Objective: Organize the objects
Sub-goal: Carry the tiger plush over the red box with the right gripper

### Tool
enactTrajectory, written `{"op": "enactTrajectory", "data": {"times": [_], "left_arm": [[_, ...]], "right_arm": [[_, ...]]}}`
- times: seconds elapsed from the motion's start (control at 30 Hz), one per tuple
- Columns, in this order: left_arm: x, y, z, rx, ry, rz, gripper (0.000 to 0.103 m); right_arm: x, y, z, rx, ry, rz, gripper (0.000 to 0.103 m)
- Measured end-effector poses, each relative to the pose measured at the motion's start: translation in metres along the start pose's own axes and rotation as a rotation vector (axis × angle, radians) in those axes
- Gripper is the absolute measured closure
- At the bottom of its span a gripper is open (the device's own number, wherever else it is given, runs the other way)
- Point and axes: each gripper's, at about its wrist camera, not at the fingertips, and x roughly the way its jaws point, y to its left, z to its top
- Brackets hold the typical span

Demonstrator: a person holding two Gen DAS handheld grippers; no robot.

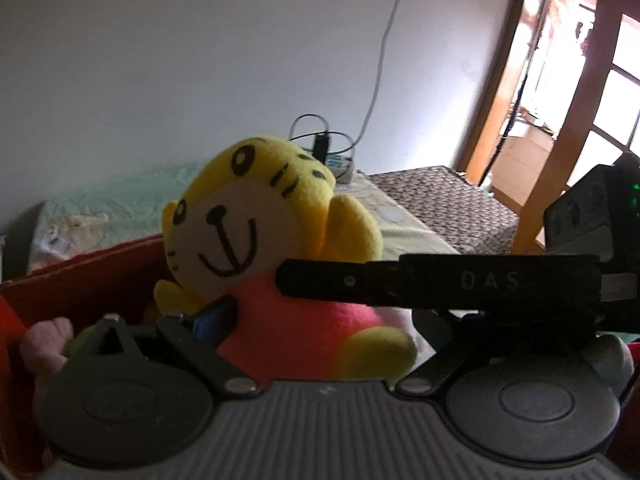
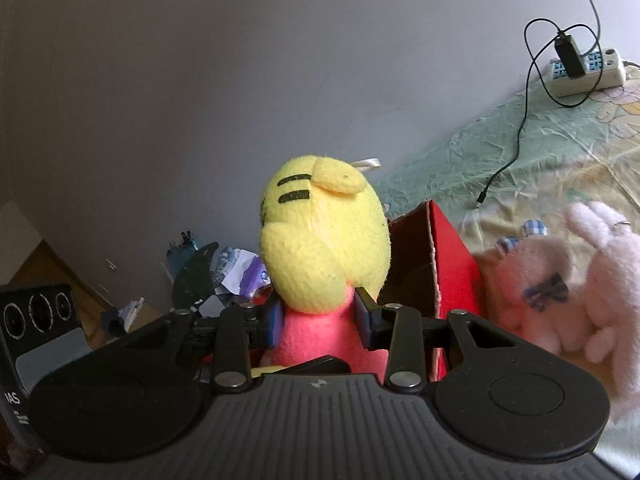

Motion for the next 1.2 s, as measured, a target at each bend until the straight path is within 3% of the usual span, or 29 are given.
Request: {"op": "enactTrajectory", "data": {"times": [0.23,0.57,0.8,1.2], "left_arm": [[0.018,0.035,-0.002,-0.090,0.023,-0.024,0.009],[0.049,0.055,0.000,-0.096,0.066,-0.022,0.008],[0.070,0.065,-0.007,-0.111,0.122,-0.027,0.009],[0.076,0.080,-0.025,-0.159,0.192,-0.005,0.008]], "right_arm": [[0.023,-0.004,-0.001,-0.008,0.002,-0.045,0.066],[0.046,-0.012,0.002,-0.021,0.001,-0.108,0.068],[0.055,-0.024,-0.003,0.026,0.068,-0.140,0.065],[0.050,-0.020,-0.002,-0.009,0.015,-0.179,0.061]]}}
